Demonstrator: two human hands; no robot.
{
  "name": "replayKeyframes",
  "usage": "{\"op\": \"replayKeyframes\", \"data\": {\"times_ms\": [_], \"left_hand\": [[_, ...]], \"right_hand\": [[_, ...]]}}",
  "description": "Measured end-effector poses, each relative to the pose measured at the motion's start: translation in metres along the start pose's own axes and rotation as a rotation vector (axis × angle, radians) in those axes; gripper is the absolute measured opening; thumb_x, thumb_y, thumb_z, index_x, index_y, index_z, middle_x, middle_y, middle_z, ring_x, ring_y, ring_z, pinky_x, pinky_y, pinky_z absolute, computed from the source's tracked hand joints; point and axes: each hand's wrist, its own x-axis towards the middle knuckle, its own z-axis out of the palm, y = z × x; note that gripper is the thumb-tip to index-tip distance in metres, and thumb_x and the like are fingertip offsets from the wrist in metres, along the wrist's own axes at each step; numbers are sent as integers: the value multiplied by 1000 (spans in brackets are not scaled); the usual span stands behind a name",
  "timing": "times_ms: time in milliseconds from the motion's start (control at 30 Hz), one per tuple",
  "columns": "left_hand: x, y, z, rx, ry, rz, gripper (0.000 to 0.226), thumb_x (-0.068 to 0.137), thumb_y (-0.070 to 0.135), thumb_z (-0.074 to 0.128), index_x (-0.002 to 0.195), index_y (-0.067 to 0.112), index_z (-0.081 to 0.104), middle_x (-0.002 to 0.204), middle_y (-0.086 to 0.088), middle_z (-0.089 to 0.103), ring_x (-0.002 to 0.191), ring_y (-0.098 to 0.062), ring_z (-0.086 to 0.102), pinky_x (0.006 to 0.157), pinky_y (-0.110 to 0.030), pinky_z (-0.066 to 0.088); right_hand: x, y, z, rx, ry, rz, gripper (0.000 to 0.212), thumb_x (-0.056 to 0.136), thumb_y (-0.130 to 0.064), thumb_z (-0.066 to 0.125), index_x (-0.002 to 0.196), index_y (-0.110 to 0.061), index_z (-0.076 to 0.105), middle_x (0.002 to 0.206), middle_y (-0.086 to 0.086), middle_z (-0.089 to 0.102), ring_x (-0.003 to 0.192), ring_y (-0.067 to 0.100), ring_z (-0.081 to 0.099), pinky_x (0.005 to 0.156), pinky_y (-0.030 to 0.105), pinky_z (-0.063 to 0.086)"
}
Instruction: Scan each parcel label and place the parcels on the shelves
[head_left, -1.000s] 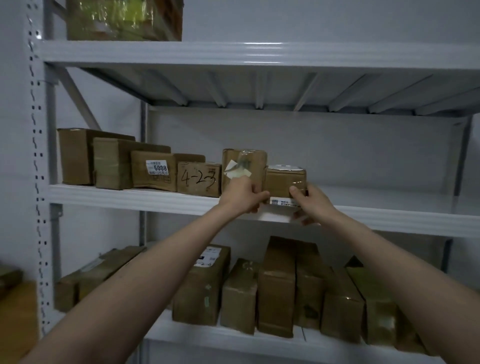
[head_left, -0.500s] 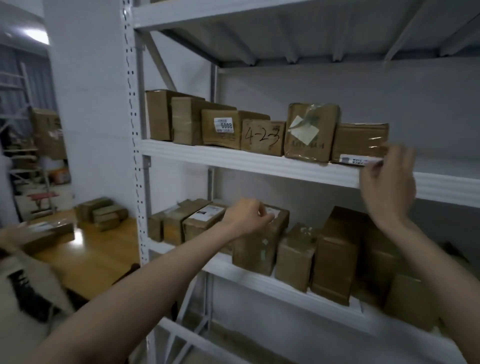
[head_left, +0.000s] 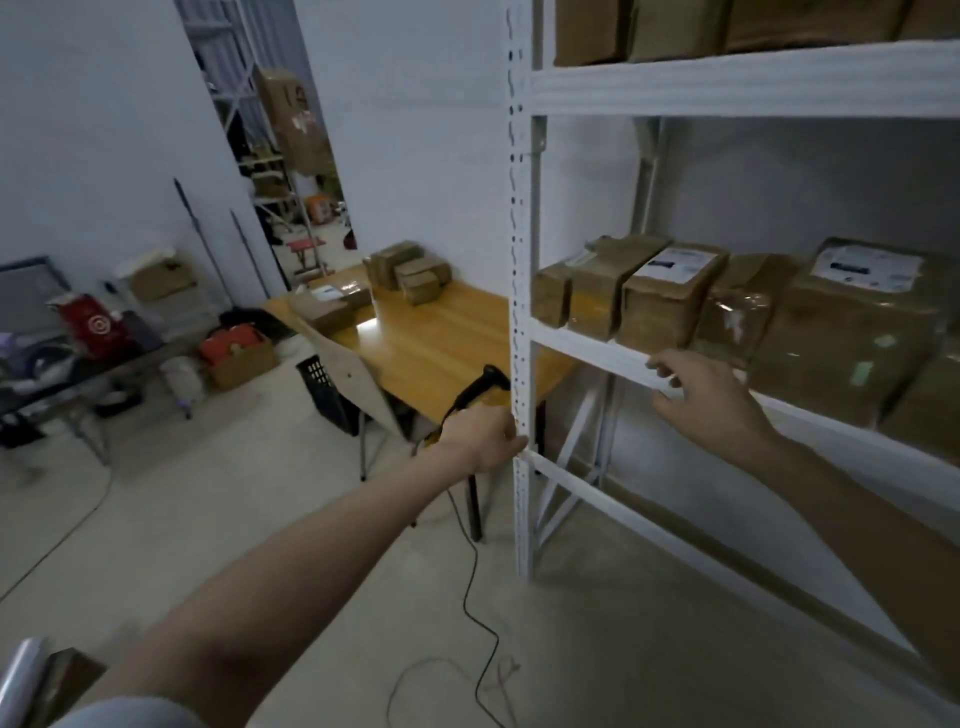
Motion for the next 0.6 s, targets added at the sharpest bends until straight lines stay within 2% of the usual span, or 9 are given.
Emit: {"op": "replayKeyframes", "data": {"times_ms": [133, 200, 333, 433, 533, 600], "left_hand": [[-5, -93, -2, 75, -33, -13, 41, 97, 46, 46, 87, 11, 65, 83, -7, 64, 81, -30, 65, 59, -31, 47], [-5, -140, -13, 90, -19, -21, 41, 98, 44, 45, 92, 10, 67, 85, -7, 65, 81, -29, 65, 59, -32, 48], [-5, -219, -46, 175, -4, -1, 41, 100, 43, 42, 103, 11, 67, 96, -9, 66, 87, -28, 64, 65, -34, 51], [0, -263, -75, 214, 40, 14, 42, 100, 43, 42, 107, 10, 66, 101, -9, 66, 91, -28, 64, 73, -38, 55], [16, -299, -100, 276, 116, 36, 41, 99, 46, 43, 104, 12, 67, 98, -8, 66, 89, -28, 64, 74, -40, 58], [30, -320, -111, 289, 147, 31, 42, 99, 47, 42, 104, 12, 66, 97, -8, 66, 87, -27, 64, 72, -40, 58]], "right_hand": [[35, -74, 81, 18, -81, 12, 17, 88, -15, 58, 103, -9, 61, 93, 6, 59, 85, 22, 57, 71, 36, 48], [53, -112, 120, 45, -89, 37, 19, 89, -16, 57, 107, -9, 60, 96, 5, 60, 84, 20, 56, 70, 36, 50], [92, -185, 185, 83, -135, 68, 25, 92, -14, 56, 117, -10, 58, 110, 6, 59, 97, 20, 57, 74, 31, 46], [114, -227, 222, 98, -163, 53, 25, 93, -18, 56, 117, -11, 59, 103, 1, 55, 92, 18, 57, 69, 27, 49], [138, -256, 246, 89, -199, 40, 28, 94, -23, 56, 120, -14, 55, 112, 1, 56, 90, 18, 59, 74, 37, 54], [160, -270, 255, 58, -208, 34, 31, 94, -25, 55, 124, -15, 53, 117, 1, 55, 93, 17, 58, 75, 37, 54]]}}
